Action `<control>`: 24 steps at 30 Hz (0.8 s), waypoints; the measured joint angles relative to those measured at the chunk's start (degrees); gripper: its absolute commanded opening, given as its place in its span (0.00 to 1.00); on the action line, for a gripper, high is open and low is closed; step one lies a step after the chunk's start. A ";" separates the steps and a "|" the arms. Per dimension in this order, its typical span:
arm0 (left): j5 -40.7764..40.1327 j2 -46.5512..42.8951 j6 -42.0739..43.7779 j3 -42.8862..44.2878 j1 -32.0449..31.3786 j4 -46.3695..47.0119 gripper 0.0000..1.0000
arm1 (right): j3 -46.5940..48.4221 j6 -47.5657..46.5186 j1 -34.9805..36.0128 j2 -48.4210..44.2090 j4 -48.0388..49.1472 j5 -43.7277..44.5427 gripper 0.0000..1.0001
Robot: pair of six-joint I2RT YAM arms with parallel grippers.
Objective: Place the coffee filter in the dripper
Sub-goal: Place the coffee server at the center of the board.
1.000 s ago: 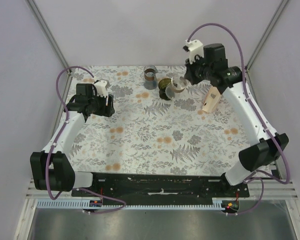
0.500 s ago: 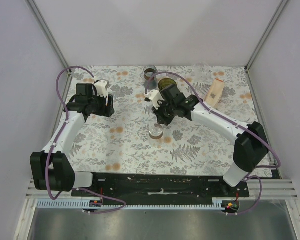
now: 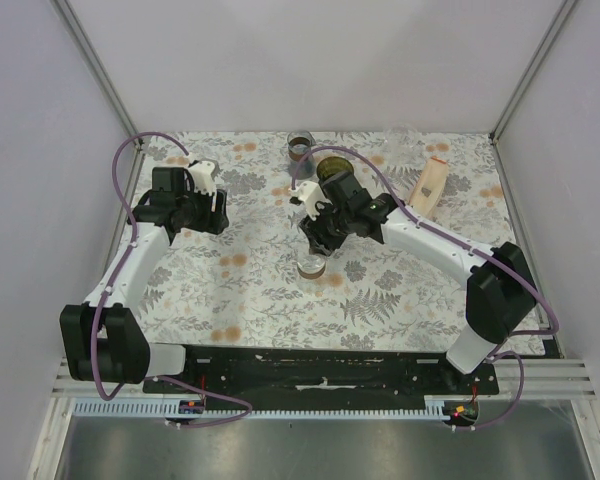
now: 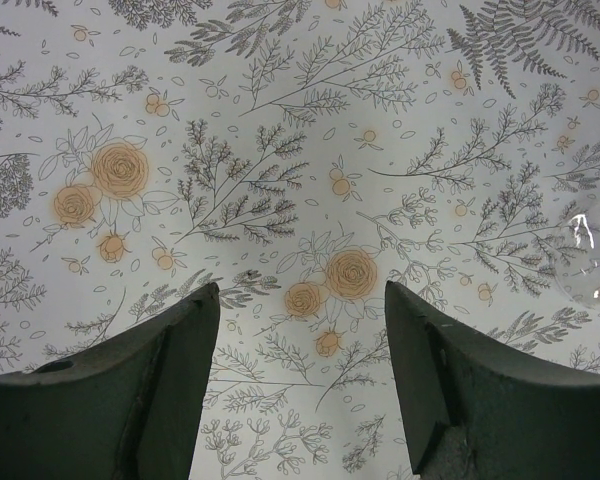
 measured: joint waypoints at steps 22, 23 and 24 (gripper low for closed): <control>-1.60 0.09 0.70 0.00 0.00 -0.68 0.73 | 47.87 11.23 -31.28 24.37 2.91 12.90 0.88; -1.97 0.17 0.81 0.02 0.00 -0.81 0.73 | 51.36 11.78 -32.22 28.33 2.38 13.49 0.88; -2.43 0.35 0.85 0.02 0.00 -0.94 0.72 | 53.62 12.39 -32.85 31.28 2.10 13.68 0.88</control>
